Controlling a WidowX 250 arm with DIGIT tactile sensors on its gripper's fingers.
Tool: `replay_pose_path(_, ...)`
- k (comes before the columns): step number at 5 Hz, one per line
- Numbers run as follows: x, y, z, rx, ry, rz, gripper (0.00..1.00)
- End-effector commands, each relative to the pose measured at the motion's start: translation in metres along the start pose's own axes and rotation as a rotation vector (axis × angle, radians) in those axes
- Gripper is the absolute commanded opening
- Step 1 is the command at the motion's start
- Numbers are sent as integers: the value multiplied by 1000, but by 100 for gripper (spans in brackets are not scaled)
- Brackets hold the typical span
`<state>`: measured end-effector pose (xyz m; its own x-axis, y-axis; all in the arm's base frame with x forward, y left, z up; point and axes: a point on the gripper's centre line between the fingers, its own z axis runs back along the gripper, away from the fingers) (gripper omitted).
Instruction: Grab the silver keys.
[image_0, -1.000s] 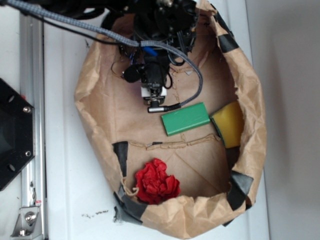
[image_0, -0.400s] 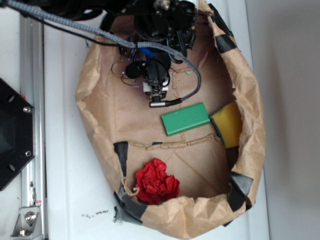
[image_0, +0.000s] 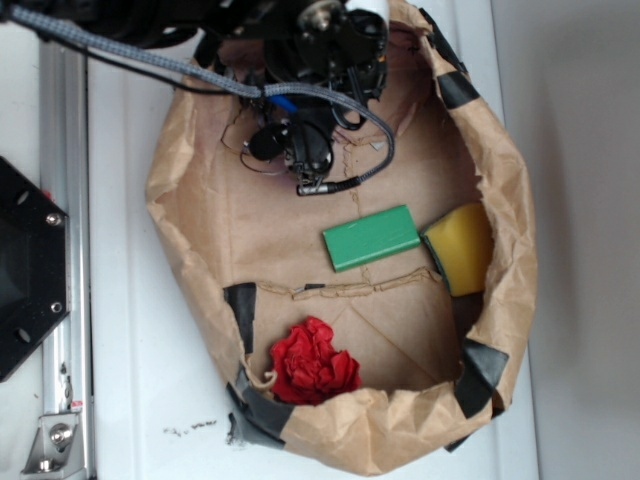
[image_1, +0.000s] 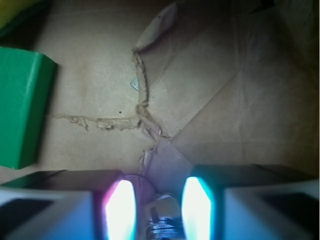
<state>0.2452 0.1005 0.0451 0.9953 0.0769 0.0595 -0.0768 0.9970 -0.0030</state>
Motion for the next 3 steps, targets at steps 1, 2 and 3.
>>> replay_pose_path(1, 2, -1, 18, -9, -31, -23, 58)
replay_pose_path(2, -2, 0, 35, -50, -46, -29, 100)
replay_pose_path(3, -9, 3, 51, -99, -52, -42, 100)
